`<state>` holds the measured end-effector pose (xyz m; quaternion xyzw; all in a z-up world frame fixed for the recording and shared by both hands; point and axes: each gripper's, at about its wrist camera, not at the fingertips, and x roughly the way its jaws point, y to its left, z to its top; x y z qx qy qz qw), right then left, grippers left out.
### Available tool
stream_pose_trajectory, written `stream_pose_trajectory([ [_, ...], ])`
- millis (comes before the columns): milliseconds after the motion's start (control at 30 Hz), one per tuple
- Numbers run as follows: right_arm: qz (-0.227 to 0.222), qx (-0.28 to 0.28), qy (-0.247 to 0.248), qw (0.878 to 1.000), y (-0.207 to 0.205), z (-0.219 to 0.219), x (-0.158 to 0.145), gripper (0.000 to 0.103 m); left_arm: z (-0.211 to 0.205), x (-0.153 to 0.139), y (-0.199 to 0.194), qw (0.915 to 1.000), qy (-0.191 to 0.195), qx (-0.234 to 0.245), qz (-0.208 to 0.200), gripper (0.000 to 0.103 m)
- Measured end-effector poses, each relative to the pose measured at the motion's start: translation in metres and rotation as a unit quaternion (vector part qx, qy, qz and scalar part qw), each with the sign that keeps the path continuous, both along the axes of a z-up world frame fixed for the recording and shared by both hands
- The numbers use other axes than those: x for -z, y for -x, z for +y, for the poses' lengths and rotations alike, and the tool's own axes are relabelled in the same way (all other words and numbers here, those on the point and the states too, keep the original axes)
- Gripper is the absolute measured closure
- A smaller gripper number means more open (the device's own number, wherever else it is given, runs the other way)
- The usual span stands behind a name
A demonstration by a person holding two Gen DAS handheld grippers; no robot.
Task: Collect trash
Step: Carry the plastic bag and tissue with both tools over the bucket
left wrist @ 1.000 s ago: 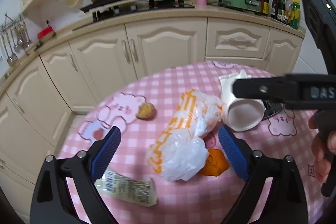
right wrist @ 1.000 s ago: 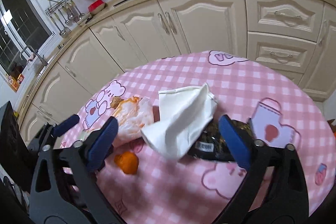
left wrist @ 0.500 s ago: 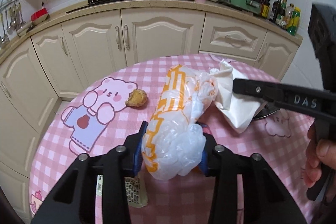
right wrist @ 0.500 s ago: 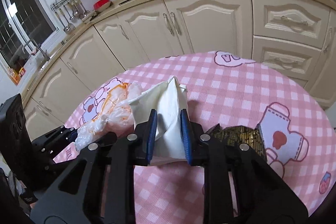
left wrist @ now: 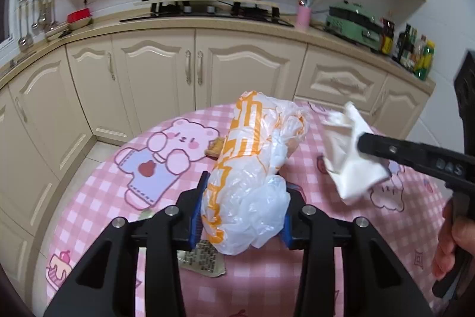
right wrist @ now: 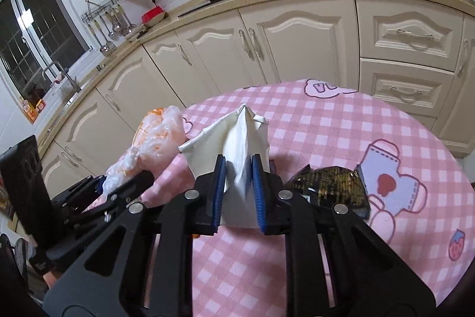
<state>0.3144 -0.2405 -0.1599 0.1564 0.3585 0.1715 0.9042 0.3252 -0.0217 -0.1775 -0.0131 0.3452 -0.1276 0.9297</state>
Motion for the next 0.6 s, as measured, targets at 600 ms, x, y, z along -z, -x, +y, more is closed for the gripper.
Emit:
stream_pose_trajectory([
  [600, -0.081, 0.043, 0.006, 0.996, 0.149, -0.082, -0.054, 0.085, -0.051, -0.062, 0.119, 0.9940, 0.051, 0.051, -0.082, 0.064],
])
